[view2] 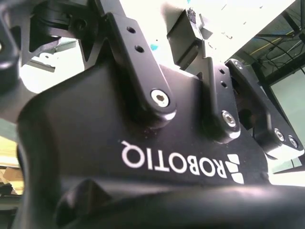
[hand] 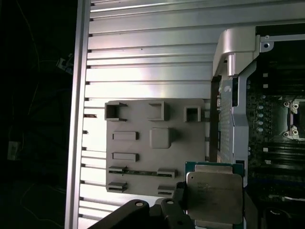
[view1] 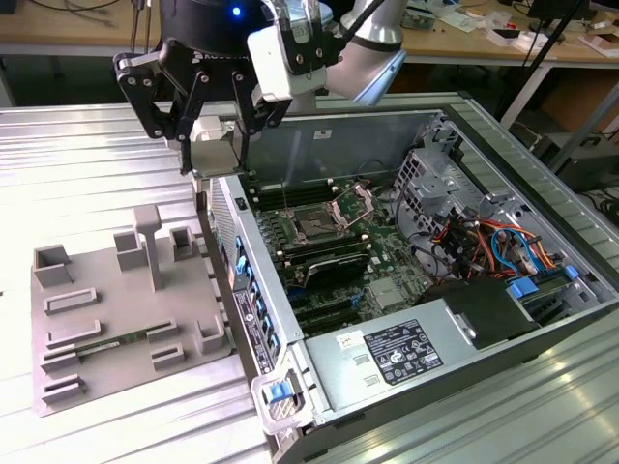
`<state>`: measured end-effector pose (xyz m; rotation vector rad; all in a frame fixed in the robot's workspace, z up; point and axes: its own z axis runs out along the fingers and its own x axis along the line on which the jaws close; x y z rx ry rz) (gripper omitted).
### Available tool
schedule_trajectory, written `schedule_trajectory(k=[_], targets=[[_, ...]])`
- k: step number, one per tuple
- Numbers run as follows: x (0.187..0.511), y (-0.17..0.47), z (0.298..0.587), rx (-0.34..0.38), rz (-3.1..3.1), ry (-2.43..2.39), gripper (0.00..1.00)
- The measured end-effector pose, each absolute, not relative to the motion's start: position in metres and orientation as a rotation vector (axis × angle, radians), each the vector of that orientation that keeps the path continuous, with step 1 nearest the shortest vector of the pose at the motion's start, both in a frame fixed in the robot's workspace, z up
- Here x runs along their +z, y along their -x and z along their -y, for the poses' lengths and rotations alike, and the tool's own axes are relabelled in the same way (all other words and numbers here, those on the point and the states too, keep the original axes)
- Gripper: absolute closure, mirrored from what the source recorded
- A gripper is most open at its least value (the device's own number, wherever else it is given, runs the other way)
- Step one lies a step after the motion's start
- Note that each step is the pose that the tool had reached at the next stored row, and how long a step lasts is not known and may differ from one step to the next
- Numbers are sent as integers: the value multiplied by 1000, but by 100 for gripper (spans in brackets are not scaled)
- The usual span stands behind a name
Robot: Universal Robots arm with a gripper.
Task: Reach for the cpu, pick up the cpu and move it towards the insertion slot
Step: 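Pick up the cpu and move it towards the insertion slot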
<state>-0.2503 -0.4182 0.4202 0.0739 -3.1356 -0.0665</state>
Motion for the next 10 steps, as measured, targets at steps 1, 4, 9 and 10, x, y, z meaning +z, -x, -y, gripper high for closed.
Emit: schedule_trajectory(k=[1,4,9,10], targets=[[420,248,418,-67,3136,-74,45],[420,244,418,-66,3135,-74,45],[420,238,418,-66,3135,-74,45],[420,237,418,-66,3135,-74,45]])
